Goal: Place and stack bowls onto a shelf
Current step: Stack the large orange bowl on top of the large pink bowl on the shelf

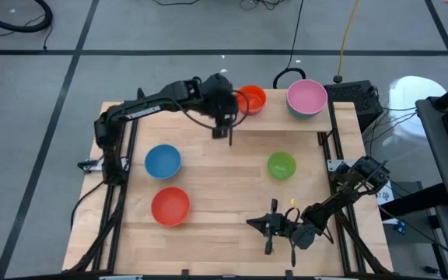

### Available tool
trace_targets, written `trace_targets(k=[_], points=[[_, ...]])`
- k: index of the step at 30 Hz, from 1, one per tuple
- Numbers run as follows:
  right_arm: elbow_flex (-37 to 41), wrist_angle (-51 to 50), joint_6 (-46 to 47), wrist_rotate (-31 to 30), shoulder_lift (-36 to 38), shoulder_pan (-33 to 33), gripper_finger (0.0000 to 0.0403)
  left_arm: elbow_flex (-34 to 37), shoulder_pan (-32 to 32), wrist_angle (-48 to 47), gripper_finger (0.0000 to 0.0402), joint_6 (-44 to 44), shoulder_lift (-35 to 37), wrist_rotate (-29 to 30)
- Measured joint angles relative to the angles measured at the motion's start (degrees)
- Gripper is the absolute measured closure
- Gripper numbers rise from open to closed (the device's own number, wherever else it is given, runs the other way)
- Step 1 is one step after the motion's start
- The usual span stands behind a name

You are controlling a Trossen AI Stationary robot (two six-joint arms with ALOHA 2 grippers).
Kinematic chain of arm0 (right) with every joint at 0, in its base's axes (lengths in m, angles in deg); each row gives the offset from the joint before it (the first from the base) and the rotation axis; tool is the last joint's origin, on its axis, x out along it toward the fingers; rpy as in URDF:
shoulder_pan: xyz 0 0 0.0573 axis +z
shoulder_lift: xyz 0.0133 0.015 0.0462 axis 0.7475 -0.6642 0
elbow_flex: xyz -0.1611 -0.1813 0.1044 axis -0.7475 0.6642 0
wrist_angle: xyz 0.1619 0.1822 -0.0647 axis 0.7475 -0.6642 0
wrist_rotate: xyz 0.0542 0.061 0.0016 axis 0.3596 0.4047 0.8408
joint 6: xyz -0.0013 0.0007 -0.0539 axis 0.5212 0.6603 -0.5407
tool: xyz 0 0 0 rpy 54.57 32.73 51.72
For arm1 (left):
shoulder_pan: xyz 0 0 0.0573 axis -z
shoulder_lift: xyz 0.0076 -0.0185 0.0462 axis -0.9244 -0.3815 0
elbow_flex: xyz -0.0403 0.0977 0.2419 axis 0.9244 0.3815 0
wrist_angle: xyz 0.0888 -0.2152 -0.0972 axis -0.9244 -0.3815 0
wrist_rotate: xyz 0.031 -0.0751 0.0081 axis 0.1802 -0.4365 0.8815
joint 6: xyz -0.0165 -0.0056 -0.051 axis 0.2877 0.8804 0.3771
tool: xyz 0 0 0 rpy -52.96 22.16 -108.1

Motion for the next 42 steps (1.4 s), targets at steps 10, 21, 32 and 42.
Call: trace_targets(k=[10, 21, 32, 42], points=[[0.0, -1.3, -2.3, 0.0, 0.0, -0.4, 0.0403, 26.1, 12.5, 9.6, 0.0303, 11.8, 13.8, 3.8], [-3.1, -4.3, -5.2, 10.6, 0.0, -9.0, 0.0403, 61.9, 32.5, 44.4, 0.0309, 24.1, 33.9, 20.5], [-24.0, -30.3, -15.0, 26.8, 0.0, -18.3, 0.0403, 75.6, 48.8, 55.2, 0.0309, 30.2, 38.6, 34.2], [-25.8, -33.4, -17.2, 31.2, 0.0, -20.1, 0.0403, 75.7, 58.0, 44.6, 0.0309, 46.4, 38.6, 22.5]])
